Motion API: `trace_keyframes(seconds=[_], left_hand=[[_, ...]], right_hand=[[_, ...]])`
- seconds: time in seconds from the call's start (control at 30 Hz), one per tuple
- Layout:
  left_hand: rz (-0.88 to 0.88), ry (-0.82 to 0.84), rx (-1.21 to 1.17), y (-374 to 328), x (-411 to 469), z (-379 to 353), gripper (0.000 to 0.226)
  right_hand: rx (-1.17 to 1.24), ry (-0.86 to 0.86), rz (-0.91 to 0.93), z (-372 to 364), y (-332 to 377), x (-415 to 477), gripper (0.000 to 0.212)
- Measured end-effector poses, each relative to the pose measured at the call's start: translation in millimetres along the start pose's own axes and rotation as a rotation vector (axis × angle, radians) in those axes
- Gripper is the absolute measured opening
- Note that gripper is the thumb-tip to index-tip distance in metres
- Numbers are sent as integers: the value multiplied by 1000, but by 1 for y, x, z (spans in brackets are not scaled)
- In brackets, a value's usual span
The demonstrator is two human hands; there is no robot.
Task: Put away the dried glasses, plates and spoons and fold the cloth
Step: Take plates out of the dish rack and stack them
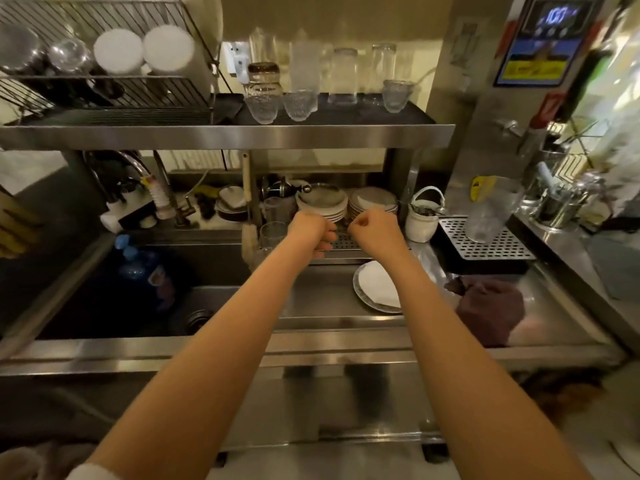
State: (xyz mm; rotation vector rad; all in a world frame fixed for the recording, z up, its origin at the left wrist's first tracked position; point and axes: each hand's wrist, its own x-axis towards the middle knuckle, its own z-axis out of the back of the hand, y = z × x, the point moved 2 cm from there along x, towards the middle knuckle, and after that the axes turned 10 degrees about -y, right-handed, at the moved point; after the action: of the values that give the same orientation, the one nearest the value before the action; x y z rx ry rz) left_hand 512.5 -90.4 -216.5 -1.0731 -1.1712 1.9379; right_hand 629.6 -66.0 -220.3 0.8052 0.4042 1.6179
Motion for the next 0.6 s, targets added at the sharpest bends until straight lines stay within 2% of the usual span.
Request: trace_keyframes(seconds=[0.2, 0.43, 0.5, 0.6], left_hand=[[138, -32, -28, 14, 25, -70, 24], [229, -130, 82, 46, 66, -132, 22], [180, -163, 171, 57, 74, -146, 17], [107, -194, 308, 77, 83, -160, 28]], right_hand=[[3, 71, -46, -6, -74, 40, 22], [-74, 240, -72, -17, -150, 80, 25], [-116, 263, -84, -23, -168, 86, 25], [-163, 319, -93, -34, -193, 91, 22]])
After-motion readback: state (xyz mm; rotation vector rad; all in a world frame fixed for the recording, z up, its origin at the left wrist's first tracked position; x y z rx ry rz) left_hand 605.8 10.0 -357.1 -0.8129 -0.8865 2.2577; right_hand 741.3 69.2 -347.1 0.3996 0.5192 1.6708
